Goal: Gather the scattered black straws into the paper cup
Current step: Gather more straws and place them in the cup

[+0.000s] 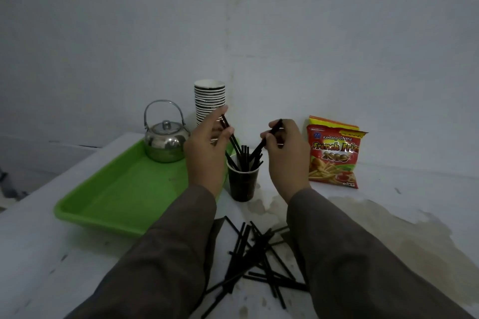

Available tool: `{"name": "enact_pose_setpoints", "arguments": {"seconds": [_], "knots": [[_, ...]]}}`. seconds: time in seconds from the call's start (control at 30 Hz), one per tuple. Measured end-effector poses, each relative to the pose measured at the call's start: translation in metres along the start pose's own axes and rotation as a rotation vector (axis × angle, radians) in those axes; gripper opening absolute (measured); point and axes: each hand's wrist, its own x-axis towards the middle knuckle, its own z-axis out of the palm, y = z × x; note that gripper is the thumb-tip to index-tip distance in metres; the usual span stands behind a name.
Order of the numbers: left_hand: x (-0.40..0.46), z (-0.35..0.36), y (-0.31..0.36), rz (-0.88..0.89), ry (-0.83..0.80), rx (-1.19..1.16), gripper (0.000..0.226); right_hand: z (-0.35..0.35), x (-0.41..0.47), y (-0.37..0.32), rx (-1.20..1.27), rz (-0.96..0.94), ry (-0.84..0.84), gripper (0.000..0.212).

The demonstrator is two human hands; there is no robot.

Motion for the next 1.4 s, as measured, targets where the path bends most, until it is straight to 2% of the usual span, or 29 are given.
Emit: {"name": "enact_pose_setpoints", "arguments": {"seconds": [0.13,0.2,0.3,0.37,0.47,0.53,0.67,0.73,0.87,0.93,1.2,1.4], "knots": [[-0.005,0.006,-0.018,0.013,-0.237,0.169,0.041,0.013,-0.004,0.009,-0.229,-0.062,-0.157,0.044],[-0.011,0.006,-0.025,0.019,-0.336,0.248,0.033,0.017,-0.005,0.014,-0.391,-0.124,-0.181,0.051],[-0.014,0.004,-0.031,0.053,-0.405,0.385,0.025,0.019,-0.007,0.020,-0.570,-0.250,-0.149,0.032],[-0.013,0.004,-0.032,0.051,-0.468,0.468,0.028,0.019,-0.008,0.023,-0.637,-0.299,-0.194,0.023],[-0.010,0.001,-0.024,0.033,-0.552,0.554,0.037,0.015,-0.007,0.024,-0.667,-0.273,-0.250,0.033],[-0.010,-0.004,-0.012,0.033,-0.547,0.533,0.040,0.009,-0.007,0.018,-0.636,-0.241,-0.226,0.039],[-0.029,-0.027,0.013,0.179,-0.498,0.473,0.033,-0.018,-0.035,0.008,-0.483,-0.294,-0.134,0.031],[-0.048,-0.042,0.022,0.184,-0.555,0.439,0.025,-0.034,-0.061,0.011,-0.435,-0.303,-0.205,0.023],[-0.078,-0.058,0.022,0.100,-0.842,0.490,0.014,-0.056,-0.111,0.025,-0.442,-0.261,-0.405,0.014],[-0.084,-0.059,0.021,0.065,-0.923,0.512,0.013,-0.061,-0.125,0.028,-0.472,-0.274,-0.506,0.012],[-0.085,-0.069,0.018,-0.021,-1.055,0.608,0.016,-0.052,-0.137,0.024,-0.693,-0.527,-0.809,0.021],[-0.084,-0.069,0.015,0.005,-0.993,0.594,0.016,-0.046,-0.139,0.025,-0.780,-0.650,-0.808,0.013]]}}
